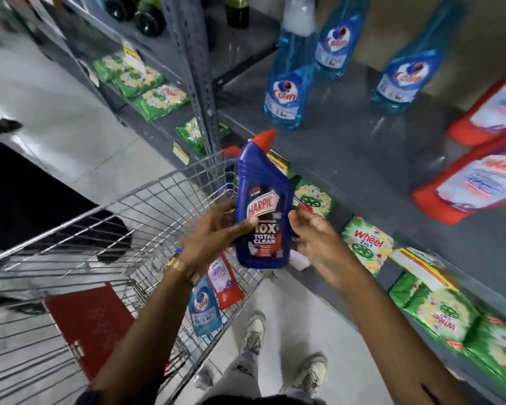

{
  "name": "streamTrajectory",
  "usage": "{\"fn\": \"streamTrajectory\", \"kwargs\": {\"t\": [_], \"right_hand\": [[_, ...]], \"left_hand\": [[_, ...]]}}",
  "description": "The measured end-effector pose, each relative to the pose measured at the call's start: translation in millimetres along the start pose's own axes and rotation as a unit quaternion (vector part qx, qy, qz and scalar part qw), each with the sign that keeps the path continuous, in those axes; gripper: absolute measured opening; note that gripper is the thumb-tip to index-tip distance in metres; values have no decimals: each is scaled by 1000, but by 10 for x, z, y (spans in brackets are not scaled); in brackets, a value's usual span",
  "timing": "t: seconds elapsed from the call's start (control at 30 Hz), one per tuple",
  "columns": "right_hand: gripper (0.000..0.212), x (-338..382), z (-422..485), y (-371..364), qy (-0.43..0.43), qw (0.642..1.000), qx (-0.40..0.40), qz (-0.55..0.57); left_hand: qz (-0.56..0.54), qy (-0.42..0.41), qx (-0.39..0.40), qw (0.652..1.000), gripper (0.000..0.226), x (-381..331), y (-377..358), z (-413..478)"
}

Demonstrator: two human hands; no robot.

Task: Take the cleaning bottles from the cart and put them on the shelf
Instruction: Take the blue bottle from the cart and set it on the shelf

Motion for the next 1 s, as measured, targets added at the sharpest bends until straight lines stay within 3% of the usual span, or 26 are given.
{"fn": "streamTrajectory", "kwargs": {"t": [0.13, 0.33, 0.6, 0.7, 1.0], "right_hand": [[18, 15, -555, 491, 30, 998, -45, 28], [25, -171, -1338, 1149, 51, 988, -135, 61], [32, -144, -2122, 1839, 124, 968, -208, 71], [26, -6, -2439, 2143, 186, 950, -241, 63], [27, 184, -3289, 3756, 314, 868, -375, 82]], "left_hand": [[6, 11, 72, 997, 17, -20, -583, -210], [19, 37, 150, 988, 21, 164, -1410, -427], [58, -6, 231, 971, 27, 25, -2424, -566], [57, -38, 245, 967, 20, -56, -2892, -540], [39, -135, 353, 925, 29, -183, -4899, -402]]}}
Point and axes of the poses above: each hand's wrist, its own z-axis towards the middle knuckle, its own y-axis out of the back of the hand, x = y × z, the point moved 10 cm from there along z, towards the middle knuckle, and after that the axes turned 4 degrees about -y, right-handed, at the moved point
